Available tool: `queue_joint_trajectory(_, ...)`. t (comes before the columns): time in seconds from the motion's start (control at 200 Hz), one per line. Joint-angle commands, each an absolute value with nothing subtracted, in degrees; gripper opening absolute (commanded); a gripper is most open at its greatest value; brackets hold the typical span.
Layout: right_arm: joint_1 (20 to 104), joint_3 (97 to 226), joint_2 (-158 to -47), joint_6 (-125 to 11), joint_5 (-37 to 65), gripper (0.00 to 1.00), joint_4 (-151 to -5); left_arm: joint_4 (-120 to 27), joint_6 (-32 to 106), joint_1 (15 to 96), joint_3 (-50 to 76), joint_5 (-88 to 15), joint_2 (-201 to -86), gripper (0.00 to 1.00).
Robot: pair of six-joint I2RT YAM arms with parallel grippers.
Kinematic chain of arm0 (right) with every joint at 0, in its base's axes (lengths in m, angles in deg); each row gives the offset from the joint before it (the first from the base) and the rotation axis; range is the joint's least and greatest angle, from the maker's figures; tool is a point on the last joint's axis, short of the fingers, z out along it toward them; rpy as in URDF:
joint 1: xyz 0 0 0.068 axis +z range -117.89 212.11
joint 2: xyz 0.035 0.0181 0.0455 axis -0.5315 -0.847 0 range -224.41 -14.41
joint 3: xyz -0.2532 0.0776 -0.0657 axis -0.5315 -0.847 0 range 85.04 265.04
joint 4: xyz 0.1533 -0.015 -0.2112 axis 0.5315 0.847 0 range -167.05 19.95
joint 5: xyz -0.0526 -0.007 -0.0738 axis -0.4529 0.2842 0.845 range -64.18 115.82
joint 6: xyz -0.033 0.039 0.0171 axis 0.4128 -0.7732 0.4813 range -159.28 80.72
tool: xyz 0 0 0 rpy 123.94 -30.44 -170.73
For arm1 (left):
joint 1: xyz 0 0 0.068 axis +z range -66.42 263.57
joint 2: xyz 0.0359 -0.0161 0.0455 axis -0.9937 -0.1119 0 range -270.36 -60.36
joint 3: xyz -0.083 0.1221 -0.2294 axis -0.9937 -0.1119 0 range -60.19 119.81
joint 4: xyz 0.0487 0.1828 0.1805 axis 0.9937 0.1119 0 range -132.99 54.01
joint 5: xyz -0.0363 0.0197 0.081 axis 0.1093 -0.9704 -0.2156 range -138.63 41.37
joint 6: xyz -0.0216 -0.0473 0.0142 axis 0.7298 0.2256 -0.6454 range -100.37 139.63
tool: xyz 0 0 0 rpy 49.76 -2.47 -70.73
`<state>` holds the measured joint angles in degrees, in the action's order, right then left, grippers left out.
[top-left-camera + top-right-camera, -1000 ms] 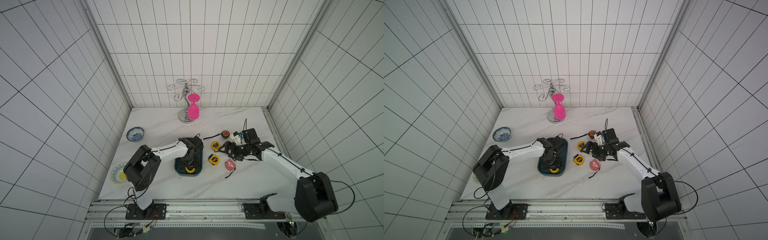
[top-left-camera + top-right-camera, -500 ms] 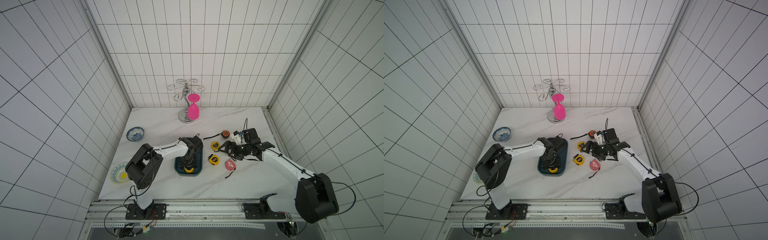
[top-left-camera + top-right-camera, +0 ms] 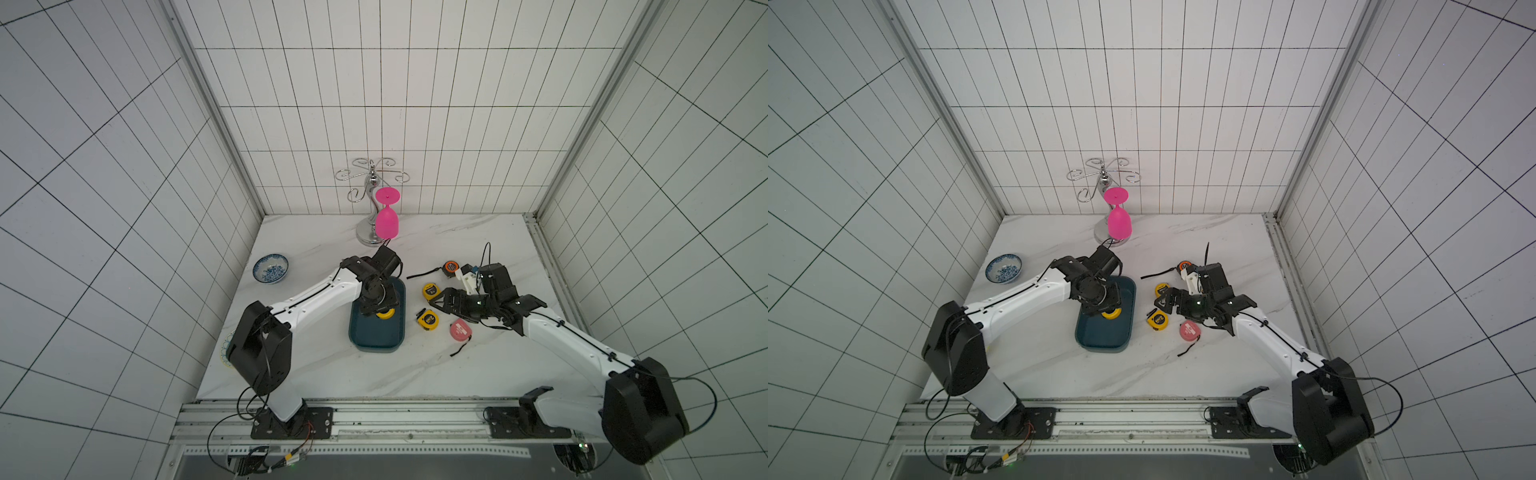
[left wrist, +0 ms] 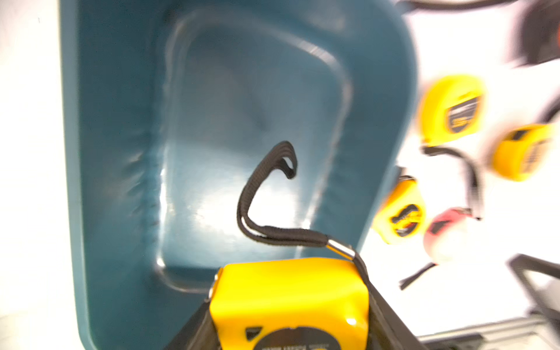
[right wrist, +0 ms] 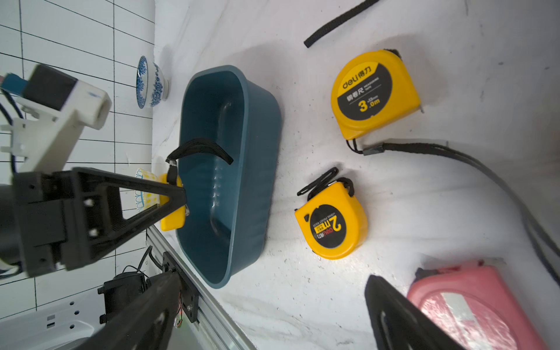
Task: Take the tape measure out of the storage box
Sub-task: Pick up the tape measure from the storage box, then place the tape measure at the center of the board.
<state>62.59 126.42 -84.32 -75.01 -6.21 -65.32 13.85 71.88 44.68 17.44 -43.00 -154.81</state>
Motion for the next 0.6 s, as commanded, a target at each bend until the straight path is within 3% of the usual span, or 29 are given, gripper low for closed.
queue_joint_trajectory(0.0,64.46,124.15,-81.17,-77.15,-2.98,0.99,-71.58,13.92,74.92,44.7,22.07,-42.56,-153.22,0.0)
queue_joint_trajectory(0.595,67.35,116.18,-73.87,-76.7,5.79,0.99,-94.36,2.19,82.71,41.93,33.07,-36.91,-159.44,0.0)
